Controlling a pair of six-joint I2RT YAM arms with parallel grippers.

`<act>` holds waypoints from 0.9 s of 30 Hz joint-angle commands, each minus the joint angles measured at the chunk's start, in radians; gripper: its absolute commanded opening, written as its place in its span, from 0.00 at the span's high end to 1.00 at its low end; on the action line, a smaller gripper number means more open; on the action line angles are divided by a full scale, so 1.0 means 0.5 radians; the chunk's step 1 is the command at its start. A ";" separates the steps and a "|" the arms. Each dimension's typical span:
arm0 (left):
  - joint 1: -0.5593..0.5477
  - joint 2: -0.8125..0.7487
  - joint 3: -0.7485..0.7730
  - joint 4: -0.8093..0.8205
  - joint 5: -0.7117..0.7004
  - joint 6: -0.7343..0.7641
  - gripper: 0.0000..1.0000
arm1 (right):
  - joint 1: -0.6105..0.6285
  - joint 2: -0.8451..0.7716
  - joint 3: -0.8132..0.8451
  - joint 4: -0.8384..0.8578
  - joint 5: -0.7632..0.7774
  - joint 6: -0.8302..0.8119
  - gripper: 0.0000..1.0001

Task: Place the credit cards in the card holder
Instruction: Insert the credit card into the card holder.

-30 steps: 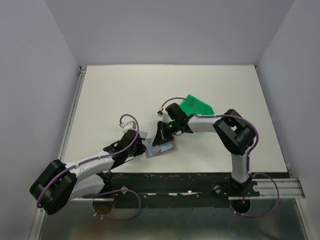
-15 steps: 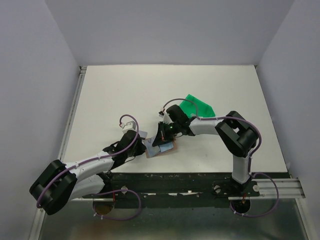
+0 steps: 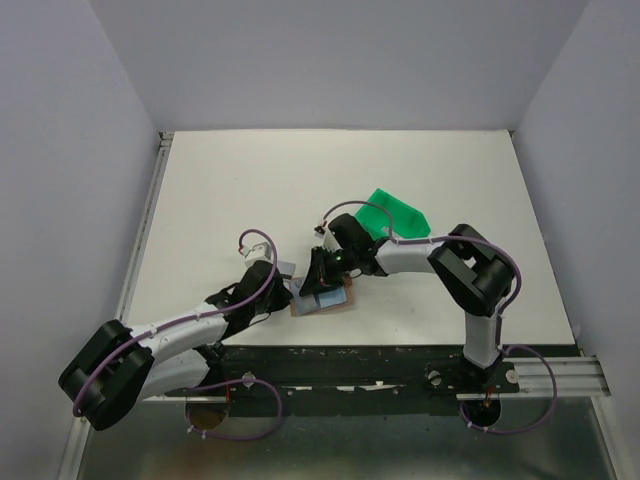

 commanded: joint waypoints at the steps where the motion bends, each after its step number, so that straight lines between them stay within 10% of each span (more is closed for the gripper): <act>1: -0.003 0.015 -0.089 -0.159 0.053 0.006 1.00 | 0.057 -0.101 0.108 -0.315 0.167 -0.207 0.70; 10: -0.006 0.009 -0.089 -0.162 0.050 0.003 1.00 | 0.057 -0.248 0.206 -0.752 0.428 -0.450 0.51; 27: -0.003 0.052 -0.065 -0.144 0.066 0.015 1.00 | 0.057 -0.187 0.304 -0.998 0.603 -0.557 0.50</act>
